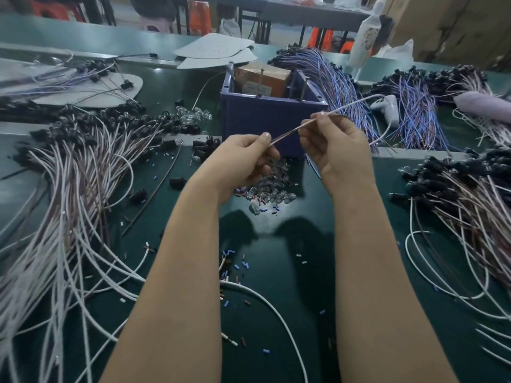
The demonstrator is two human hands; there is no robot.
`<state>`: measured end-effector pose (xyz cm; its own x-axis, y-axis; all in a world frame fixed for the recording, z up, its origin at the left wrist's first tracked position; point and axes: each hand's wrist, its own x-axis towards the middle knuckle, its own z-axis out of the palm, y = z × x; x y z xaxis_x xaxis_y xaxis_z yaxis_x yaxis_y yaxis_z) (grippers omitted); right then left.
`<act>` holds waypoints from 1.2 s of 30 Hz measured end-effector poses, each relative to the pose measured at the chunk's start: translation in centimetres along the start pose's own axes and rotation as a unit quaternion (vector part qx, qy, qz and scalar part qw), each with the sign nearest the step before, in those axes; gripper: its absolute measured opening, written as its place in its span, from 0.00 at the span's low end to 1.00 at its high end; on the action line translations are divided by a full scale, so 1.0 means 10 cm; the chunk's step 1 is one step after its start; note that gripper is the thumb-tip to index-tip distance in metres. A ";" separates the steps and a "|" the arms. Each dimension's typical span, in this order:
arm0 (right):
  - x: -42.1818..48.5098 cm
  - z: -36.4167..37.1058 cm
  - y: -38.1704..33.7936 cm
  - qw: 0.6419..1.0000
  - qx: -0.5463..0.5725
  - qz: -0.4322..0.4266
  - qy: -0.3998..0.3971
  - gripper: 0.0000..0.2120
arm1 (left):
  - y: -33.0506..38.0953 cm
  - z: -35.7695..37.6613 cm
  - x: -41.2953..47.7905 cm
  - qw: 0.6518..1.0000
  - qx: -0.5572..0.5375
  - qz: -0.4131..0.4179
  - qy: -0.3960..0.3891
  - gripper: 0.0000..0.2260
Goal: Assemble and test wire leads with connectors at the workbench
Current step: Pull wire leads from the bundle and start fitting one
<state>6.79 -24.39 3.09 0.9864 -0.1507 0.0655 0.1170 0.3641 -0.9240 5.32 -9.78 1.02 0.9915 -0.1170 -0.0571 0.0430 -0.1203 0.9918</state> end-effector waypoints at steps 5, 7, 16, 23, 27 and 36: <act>0.04 -0.04 0.05 0.995 -0.090 -0.006 0.029 0.11 | 0.00 0.01 0.00 0.997 -0.078 -0.019 -0.003 0.15; 0.05 -0.07 0.07 0.991 -0.129 0.007 0.032 0.12 | -0.01 0.01 0.00 0.999 -0.040 -0.014 0.034 0.13; 0.01 -0.04 0.09 0.993 -0.023 0.105 -0.039 0.07 | -0.01 0.06 0.05 0.988 0.037 0.071 0.130 0.08; 0.00 -0.01 0.11 0.997 -0.053 0.054 0.002 0.10 | 0.00 0.09 0.05 0.987 0.084 0.079 0.111 0.08; -0.01 -0.01 0.10 0.997 -0.046 0.067 0.000 0.09 | 0.00 0.06 0.03 0.988 0.061 0.071 0.123 0.08; 0.01 -0.05 0.07 0.998 0.009 0.059 0.034 0.09 | 0.00 -0.02 -0.03 0.999 0.046 -0.018 0.013 0.03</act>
<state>6.94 -24.60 2.30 0.9836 -0.1665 -0.0696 0.0029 0.4000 -0.9165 5.02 -9.52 1.09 0.9925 -0.0855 -0.0875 0.0674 -0.2150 0.9743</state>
